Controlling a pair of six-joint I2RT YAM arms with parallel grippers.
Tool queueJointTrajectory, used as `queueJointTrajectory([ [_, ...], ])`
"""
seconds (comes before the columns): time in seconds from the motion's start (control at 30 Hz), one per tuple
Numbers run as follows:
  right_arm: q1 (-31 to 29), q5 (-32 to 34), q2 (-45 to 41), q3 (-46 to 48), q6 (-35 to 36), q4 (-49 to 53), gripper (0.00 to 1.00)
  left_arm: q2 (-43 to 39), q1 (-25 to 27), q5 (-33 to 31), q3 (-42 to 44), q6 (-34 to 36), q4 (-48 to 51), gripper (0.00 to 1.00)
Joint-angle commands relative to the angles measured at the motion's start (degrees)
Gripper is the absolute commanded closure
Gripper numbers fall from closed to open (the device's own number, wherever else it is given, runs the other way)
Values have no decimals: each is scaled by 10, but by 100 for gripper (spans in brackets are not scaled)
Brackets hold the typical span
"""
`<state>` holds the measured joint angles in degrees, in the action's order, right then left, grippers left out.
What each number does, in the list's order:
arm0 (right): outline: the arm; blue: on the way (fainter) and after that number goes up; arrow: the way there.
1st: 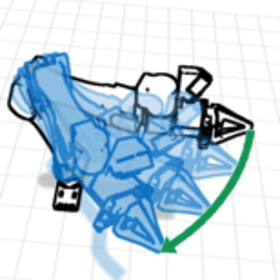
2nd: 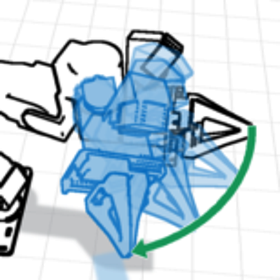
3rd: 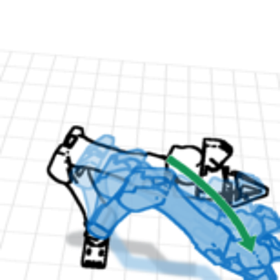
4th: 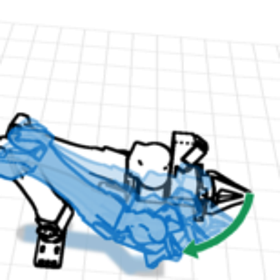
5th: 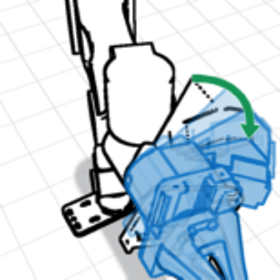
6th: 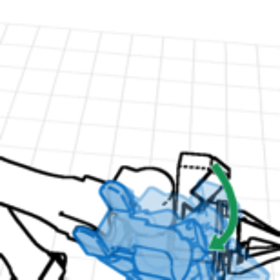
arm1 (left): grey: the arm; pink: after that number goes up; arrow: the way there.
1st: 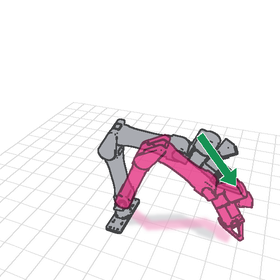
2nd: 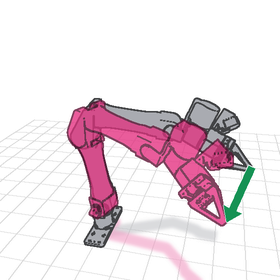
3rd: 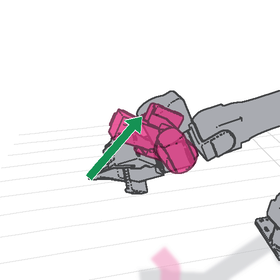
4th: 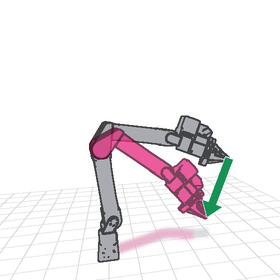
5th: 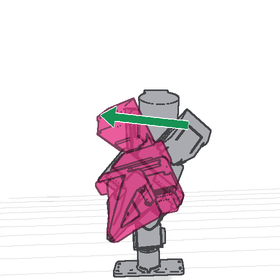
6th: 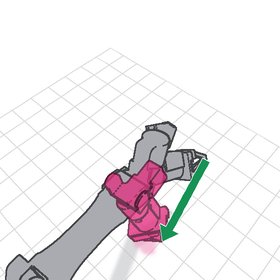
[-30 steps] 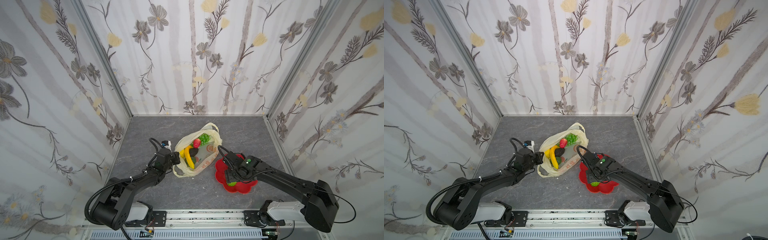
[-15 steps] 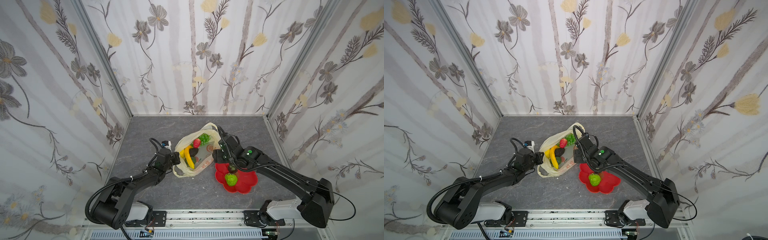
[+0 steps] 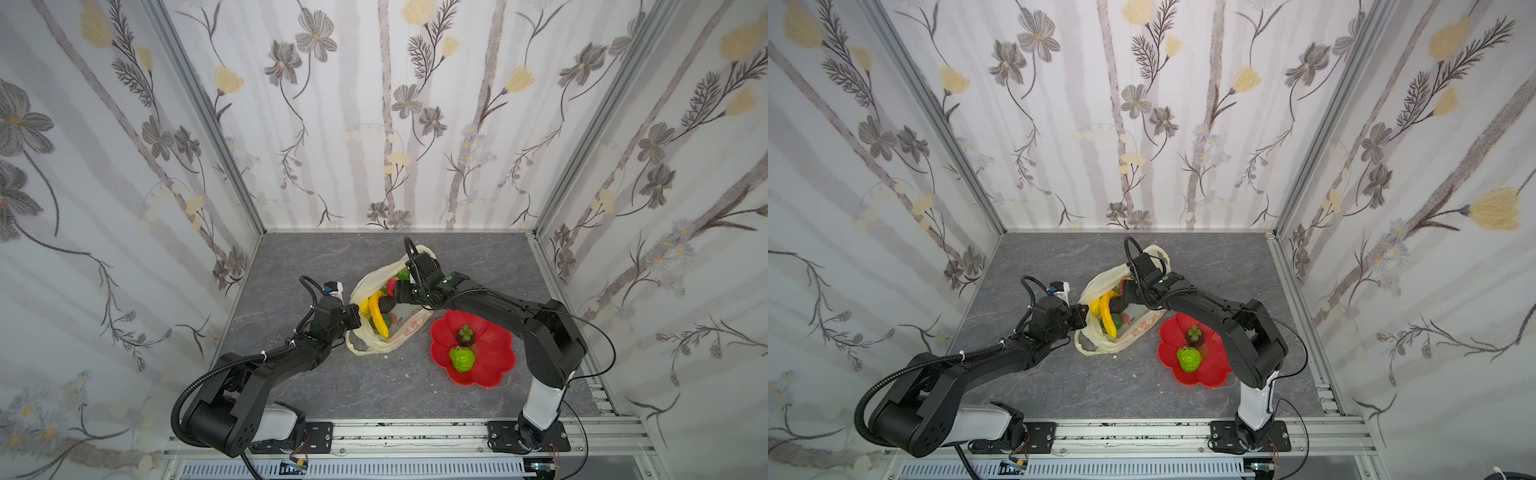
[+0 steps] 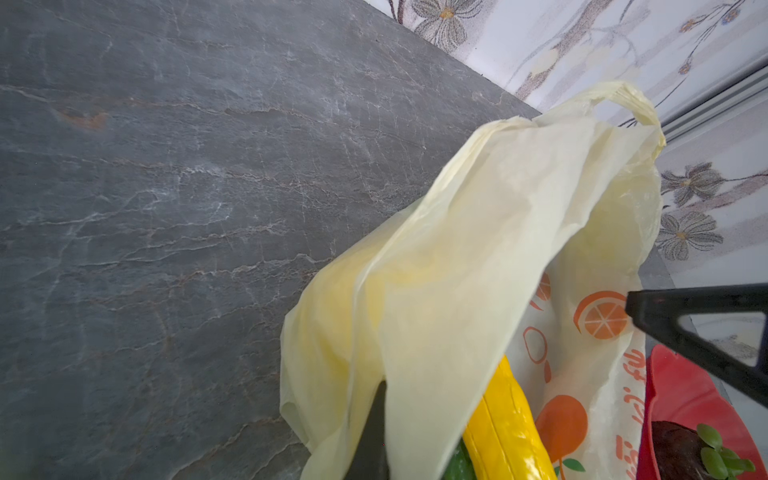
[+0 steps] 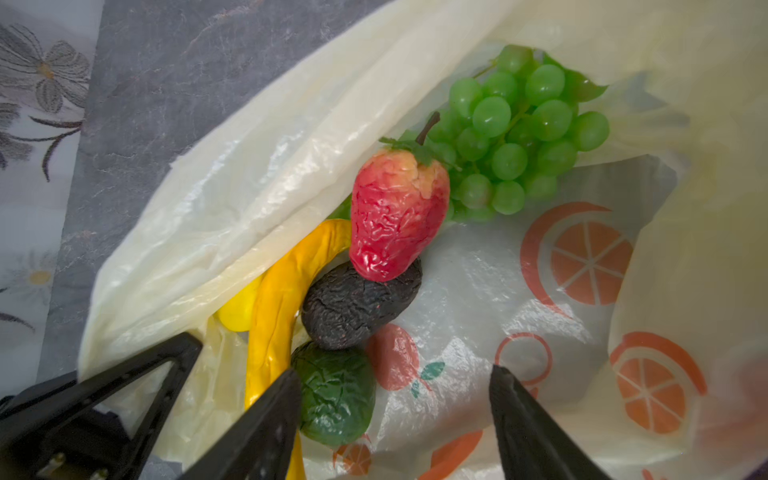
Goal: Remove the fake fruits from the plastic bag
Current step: 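Move the right gripper into the bag toward the dark brown avocado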
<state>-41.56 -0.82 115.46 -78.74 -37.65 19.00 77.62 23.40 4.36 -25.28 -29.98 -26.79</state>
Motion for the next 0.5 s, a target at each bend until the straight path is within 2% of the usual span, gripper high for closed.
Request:
queueJointTrajectory([
  [0.0, 2, -39, 21, -2, -28, -57, 27, -1, 0, 2, -3, -2, -15, 93],
  [0.17, 2, -71, 49, -1, -44, -96, 27, 2, 0, -1, -3, -1, -15, 93],
  [0.47, 7, -73, 89, -10, -71, -115, 26, 2, 1, -1, -3, -1, -15, 93],
])
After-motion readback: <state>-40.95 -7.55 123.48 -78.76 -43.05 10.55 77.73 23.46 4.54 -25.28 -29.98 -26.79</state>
